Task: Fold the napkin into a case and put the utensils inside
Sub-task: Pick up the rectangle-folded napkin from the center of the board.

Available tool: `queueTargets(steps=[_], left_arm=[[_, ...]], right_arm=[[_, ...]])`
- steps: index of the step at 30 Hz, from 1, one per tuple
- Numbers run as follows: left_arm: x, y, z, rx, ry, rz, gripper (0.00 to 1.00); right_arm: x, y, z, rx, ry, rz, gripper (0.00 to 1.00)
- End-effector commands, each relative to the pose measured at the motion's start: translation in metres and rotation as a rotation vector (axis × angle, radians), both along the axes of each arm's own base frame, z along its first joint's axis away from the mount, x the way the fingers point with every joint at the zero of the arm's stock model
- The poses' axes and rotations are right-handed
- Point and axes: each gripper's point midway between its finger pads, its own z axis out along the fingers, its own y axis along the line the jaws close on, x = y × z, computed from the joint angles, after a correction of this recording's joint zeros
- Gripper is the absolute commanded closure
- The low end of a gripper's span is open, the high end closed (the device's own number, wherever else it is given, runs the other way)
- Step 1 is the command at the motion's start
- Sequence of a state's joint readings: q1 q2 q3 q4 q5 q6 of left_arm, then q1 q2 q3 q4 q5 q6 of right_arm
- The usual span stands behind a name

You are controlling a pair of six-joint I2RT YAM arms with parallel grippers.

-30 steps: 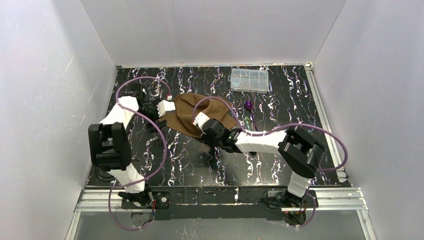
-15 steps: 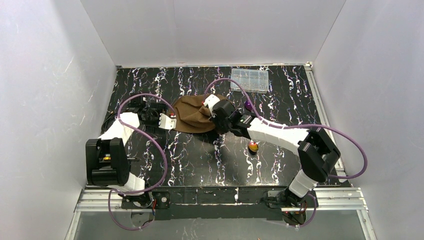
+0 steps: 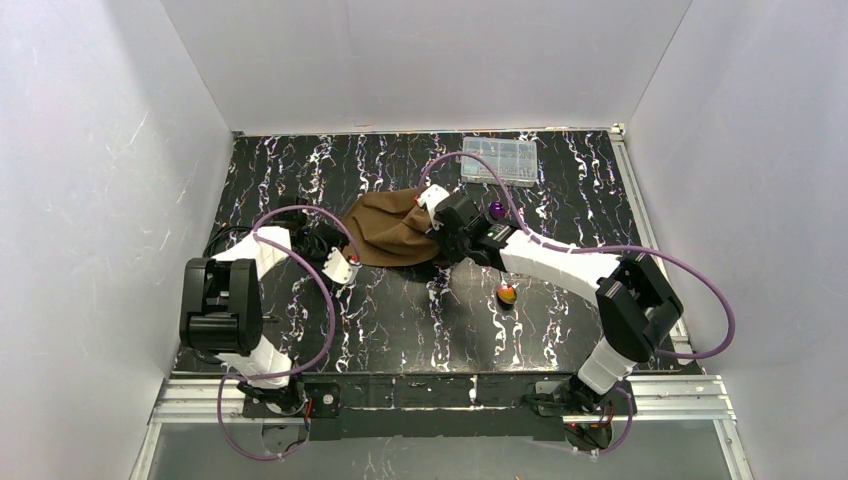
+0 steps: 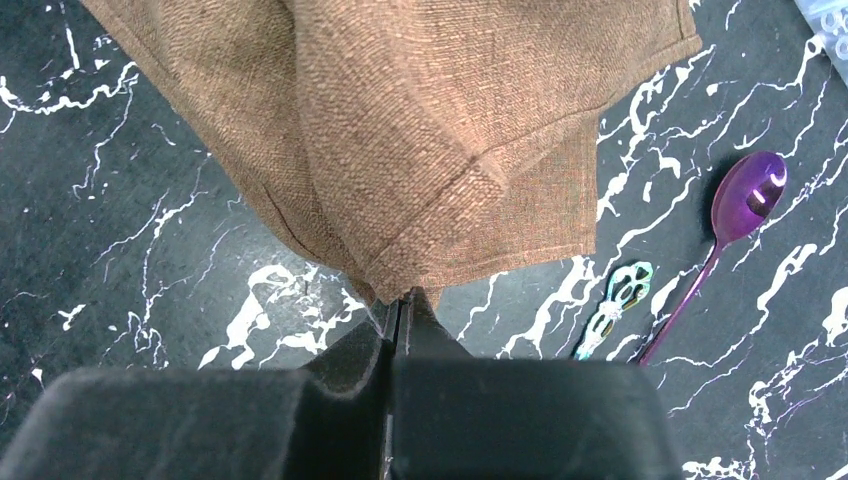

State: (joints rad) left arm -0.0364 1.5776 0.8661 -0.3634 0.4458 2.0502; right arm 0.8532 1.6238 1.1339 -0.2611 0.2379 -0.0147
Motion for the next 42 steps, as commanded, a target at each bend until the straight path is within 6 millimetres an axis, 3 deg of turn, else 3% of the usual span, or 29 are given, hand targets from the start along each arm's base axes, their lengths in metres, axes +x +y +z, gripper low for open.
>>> queueTargets(steps=[1,5,13,17,22,27,29,31,33,36,38,40,42], left_arm=[[0.001,-0.002,-0.002,0.052,0.013,-0.073,0.42],[0.005,-0.010,-0.006,0.075,0.038,-0.051,0.71],[0.001,-0.034,0.004,0.045,0.039,-0.044,1.00],[-0.001,-0.037,0.024,-0.006,0.060,0.026,1.00],[-0.009,-0.049,0.076,-0.125,0.024,0.070,1.00],[-0.029,-0.046,0.080,-0.104,0.012,0.022,1.00],[-0.032,-0.049,0.091,-0.129,0.015,0.031,1.00],[-0.029,-0.052,0.112,-0.165,-0.008,0.047,1.00],[-0.018,-0.057,0.147,-0.230,-0.042,0.102,1.00],[-0.004,-0.068,0.220,-0.401,-0.045,0.239,1.00],[-0.007,-0.078,0.269,-0.534,0.016,0.330,1.00],[-0.016,-0.087,0.308,-0.642,0.058,0.362,1.00],[-0.030,-0.096,0.339,-0.739,0.080,0.361,1.00]], right_arm=[[0.008,0.001,0.014,0.075,-0.011,-0.027,0.99],[0.007,0.000,0.012,0.078,0.000,-0.022,0.99],[0.008,-0.001,0.009,0.078,0.012,-0.021,0.99],[0.013,-0.008,0.015,0.086,0.003,-0.037,0.99],[0.028,-0.024,0.027,0.138,-0.017,-0.076,0.99],[0.030,-0.024,0.033,0.155,-0.022,-0.081,0.99],[0.028,-0.026,0.037,0.158,-0.025,-0.080,0.99],[0.027,-0.028,0.048,0.170,-0.046,-0.077,0.99],[0.027,-0.030,0.063,0.188,-0.080,-0.078,0.99],[0.026,-0.035,0.083,0.194,-0.139,-0.058,0.99],[0.024,-0.037,0.093,0.204,-0.163,-0.048,0.99],[0.022,-0.037,0.099,0.215,-0.172,-0.038,0.87],[0.018,-0.038,0.106,0.237,-0.183,-0.027,0.60]])
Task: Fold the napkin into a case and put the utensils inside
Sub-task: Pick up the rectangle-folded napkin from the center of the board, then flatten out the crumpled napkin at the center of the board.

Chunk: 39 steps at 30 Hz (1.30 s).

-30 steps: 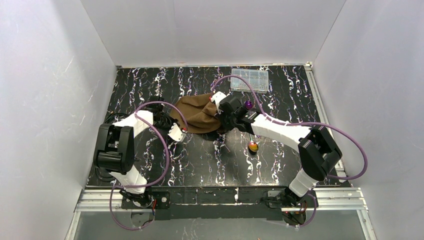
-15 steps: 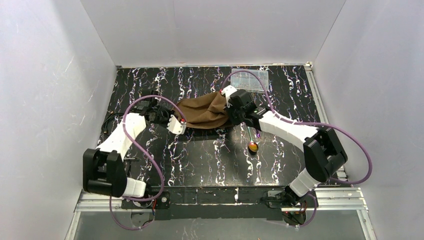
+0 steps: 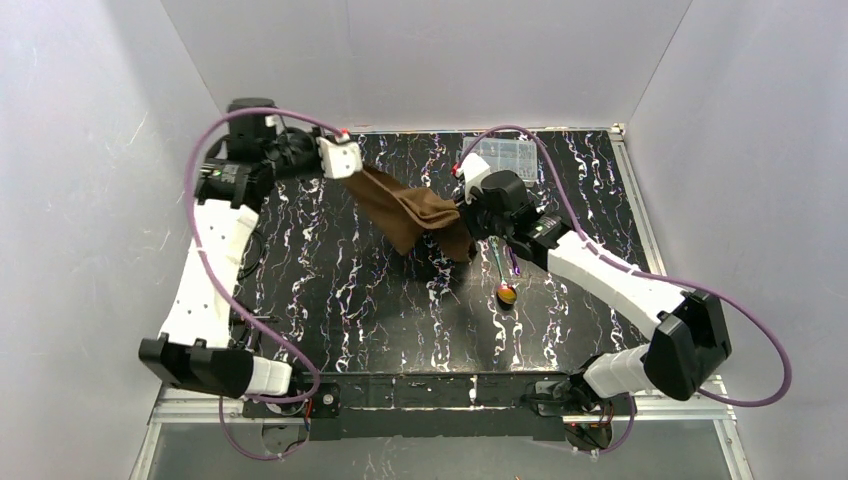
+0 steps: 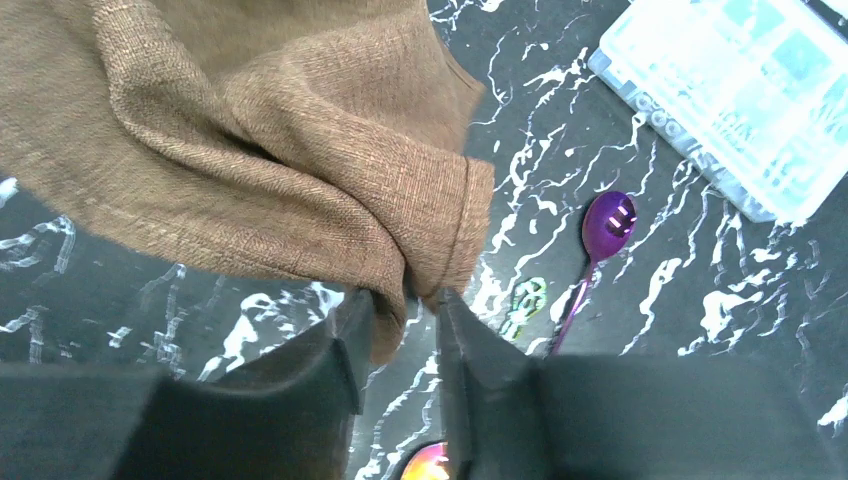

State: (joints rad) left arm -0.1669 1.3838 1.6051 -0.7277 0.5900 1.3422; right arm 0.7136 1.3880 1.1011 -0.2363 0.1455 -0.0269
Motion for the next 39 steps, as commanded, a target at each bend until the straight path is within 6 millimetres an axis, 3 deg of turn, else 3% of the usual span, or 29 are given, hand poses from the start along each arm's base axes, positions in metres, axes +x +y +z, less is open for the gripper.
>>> queueTargets(steps=[1,4,8,10,16,23,25,28,34,39], left_arm=[[-0.055,-0.028,0.056,-0.317,0.202,0.014,1.00],[-0.071,-0.032,0.076,-0.372,0.203,0.022,1.00],[-0.075,-0.024,0.073,-0.383,0.203,0.101,1.00],[-0.077,-0.018,0.063,-0.370,0.212,0.134,1.00],[-0.085,-0.008,0.035,-0.339,0.221,0.188,1.00],[-0.073,0.003,0.030,-0.299,0.193,0.250,1.00],[-0.068,0.006,0.034,-0.295,0.177,0.265,1.00],[-0.063,0.007,0.041,-0.296,0.154,0.274,1.00],[-0.056,0.008,0.050,-0.296,0.125,0.280,1.00],[-0.054,0.010,0.051,-0.279,0.104,0.282,1.00]], right_arm=[[-0.005,0.001,0.027,0.049,-0.067,0.036,0.50],[-0.013,-0.004,0.041,0.083,-0.092,0.040,0.37],[-0.030,-0.015,0.049,0.128,-0.094,0.027,0.25],[-0.044,-0.017,0.040,0.185,-0.041,0.012,0.16],[-0.096,-0.009,-0.002,0.296,0.015,0.003,0.18],[-0.151,0.048,-0.049,0.262,0.056,0.183,0.16],[-0.152,0.061,-0.070,0.224,0.083,0.183,0.16],[-0.135,0.070,-0.097,0.192,0.078,0.104,0.15],[-0.106,0.096,-0.116,0.242,0.046,-0.009,0.14],[-0.098,0.119,-0.122,0.358,0.107,-0.006,0.18]])
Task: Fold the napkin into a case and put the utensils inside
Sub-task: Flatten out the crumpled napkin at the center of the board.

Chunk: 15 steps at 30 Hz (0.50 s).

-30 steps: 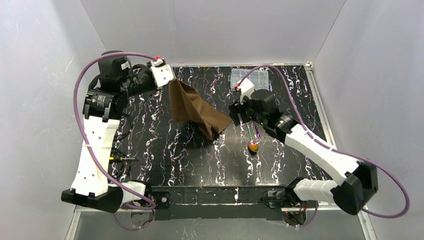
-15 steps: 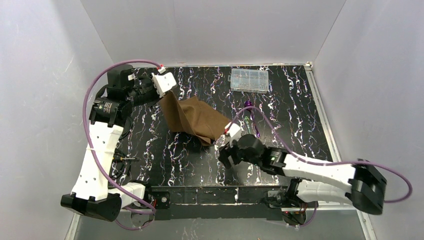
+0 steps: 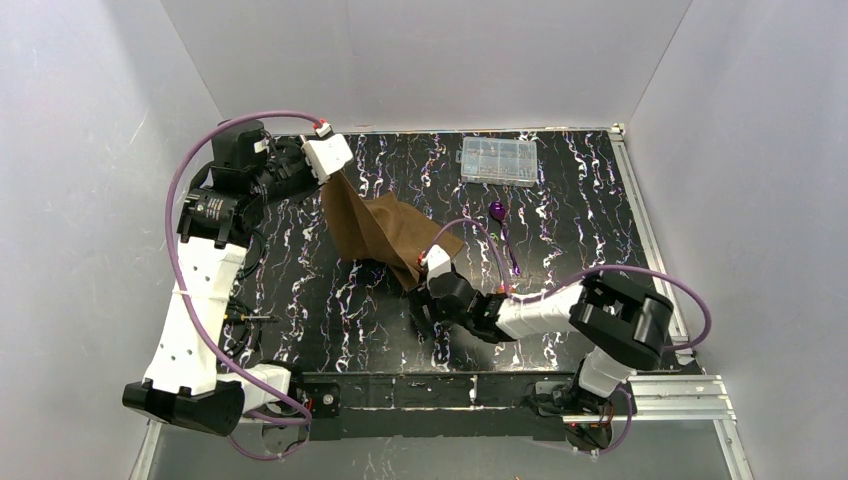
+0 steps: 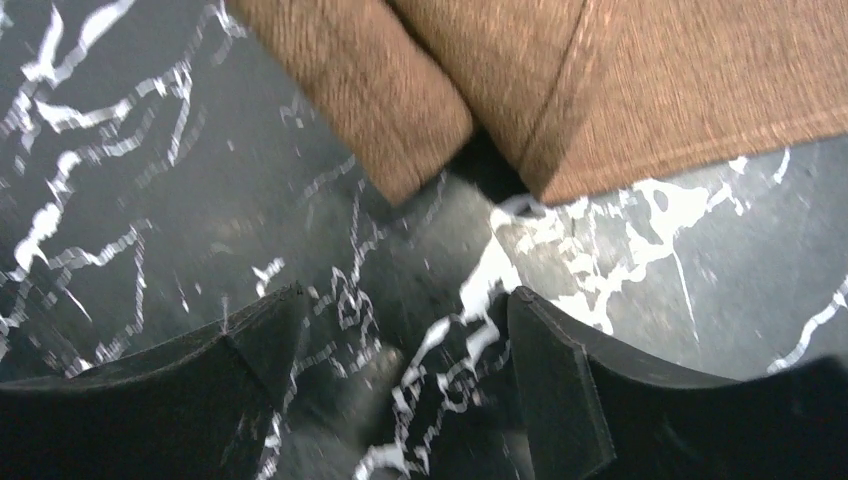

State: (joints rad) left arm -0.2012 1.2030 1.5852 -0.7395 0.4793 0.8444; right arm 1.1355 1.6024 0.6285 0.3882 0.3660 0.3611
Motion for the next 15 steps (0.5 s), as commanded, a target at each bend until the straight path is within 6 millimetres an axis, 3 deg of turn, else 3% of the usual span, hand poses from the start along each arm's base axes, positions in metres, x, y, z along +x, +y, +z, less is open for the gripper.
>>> queueTargets(steps=[1,9,15], left_arm=[[0.001,0.002,0.016,0.011,-0.058,0.004,1.00],[0.002,0.003,0.014,0.017,-0.059,0.001,1.00],[0.002,0.005,0.017,0.032,-0.072,0.008,1.00]], right_arm=[[0.023,0.042,0.037,0.260,-0.007,-0.045,0.20],[0.026,0.053,0.028,0.318,0.056,-0.056,0.25],[0.049,0.051,0.019,0.293,0.039,-0.129,0.34]])
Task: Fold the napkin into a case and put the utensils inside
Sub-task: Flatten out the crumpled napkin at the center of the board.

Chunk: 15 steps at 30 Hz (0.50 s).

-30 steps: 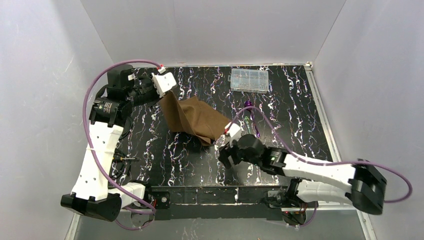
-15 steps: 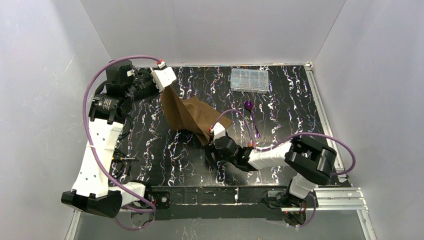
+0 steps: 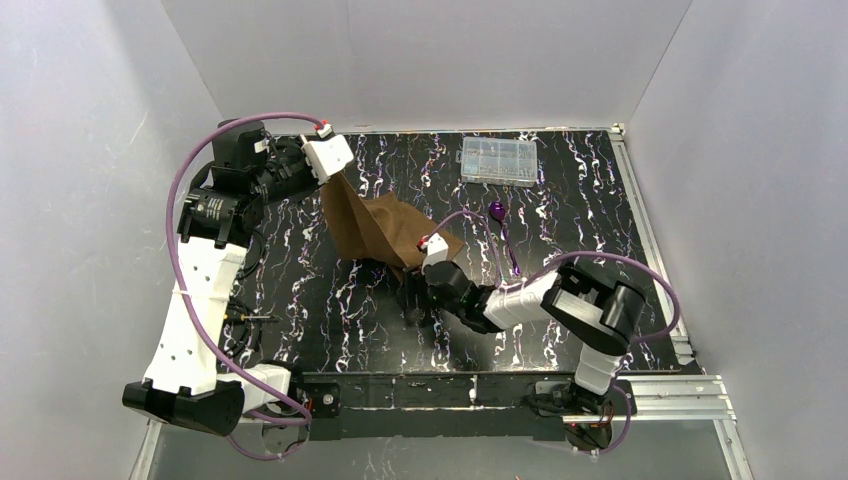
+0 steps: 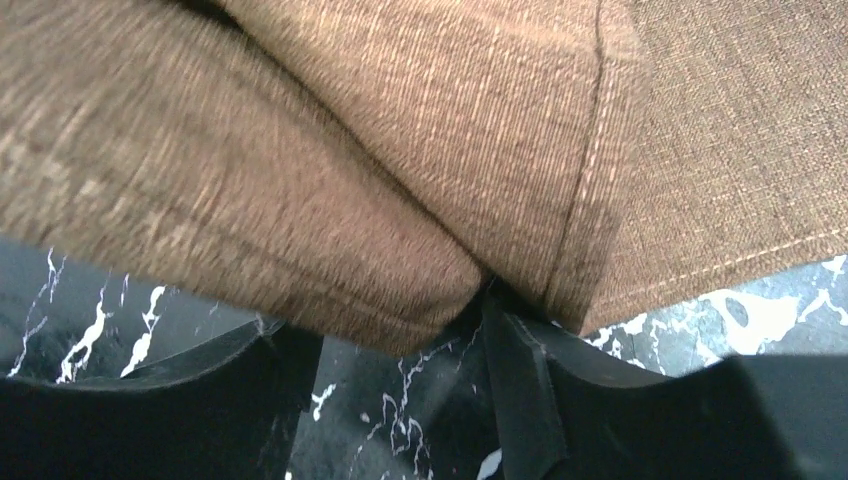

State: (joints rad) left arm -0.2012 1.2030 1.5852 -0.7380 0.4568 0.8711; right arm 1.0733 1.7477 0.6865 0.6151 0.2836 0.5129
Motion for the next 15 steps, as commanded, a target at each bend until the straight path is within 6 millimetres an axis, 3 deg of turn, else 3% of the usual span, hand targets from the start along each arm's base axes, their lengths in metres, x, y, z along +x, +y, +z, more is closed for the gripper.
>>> queueTargets(steps=[1,7,10,15], left_arm=[[-0.001,0.002,0.017,0.005,-0.055,-0.001,1.00],[-0.003,0.004,0.018,0.001,-0.040,0.021,1.00],[-0.002,0.007,0.017,0.000,-0.031,0.041,1.00],[0.002,0.013,0.027,-0.020,-0.051,0.097,1.00]], right_arm=[[0.026,0.009,0.012,0.047,-0.032,-0.080,0.38],[0.049,-0.006,0.018,-0.076,-0.115,-0.168,0.81],[0.054,-0.010,0.037,-0.082,-0.165,-0.169,0.99],[0.046,-0.024,0.092,-0.123,-0.266,-0.087,0.99]])
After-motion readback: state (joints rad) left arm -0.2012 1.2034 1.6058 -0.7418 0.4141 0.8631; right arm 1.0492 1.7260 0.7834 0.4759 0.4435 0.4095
